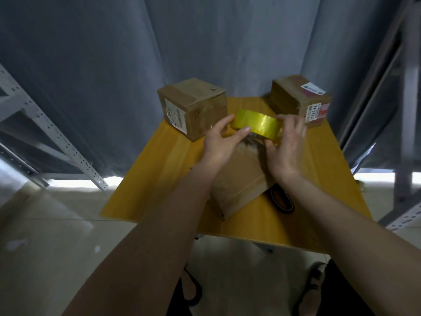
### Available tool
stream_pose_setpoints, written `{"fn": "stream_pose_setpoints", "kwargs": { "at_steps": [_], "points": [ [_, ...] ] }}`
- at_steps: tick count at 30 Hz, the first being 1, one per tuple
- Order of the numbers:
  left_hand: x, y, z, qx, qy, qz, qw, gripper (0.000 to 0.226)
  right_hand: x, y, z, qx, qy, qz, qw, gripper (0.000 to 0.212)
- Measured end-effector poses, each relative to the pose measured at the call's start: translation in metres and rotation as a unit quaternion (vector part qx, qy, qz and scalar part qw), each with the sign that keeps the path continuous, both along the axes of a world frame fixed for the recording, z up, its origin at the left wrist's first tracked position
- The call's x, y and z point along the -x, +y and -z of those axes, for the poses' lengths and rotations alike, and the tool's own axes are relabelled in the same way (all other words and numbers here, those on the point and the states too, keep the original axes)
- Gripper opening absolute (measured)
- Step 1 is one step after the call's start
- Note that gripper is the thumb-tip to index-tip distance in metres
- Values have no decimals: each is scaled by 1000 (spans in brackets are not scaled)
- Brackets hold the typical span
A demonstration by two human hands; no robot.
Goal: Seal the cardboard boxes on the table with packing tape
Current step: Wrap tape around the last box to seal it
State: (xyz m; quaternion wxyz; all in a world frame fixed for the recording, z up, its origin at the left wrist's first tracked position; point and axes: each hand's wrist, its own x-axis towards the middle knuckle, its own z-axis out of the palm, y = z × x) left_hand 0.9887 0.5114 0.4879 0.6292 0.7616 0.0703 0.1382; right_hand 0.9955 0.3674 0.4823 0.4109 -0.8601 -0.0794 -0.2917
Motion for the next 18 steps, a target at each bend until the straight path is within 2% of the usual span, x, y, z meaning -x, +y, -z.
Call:
{"fn": "stream_pose_setpoints", "kwargs": {
  "at_steps": [7, 18],
  "points": [
    [-2, -3, -11, 93, -14, 9, 996, 47, -3, -6, -10, 14, -16, 7, 1000, 51],
    [2, -2, -20, 79, -45, -49, 995, 28, 2, -9, -17, 24, -16, 0, 1000, 53]
  ]
}}
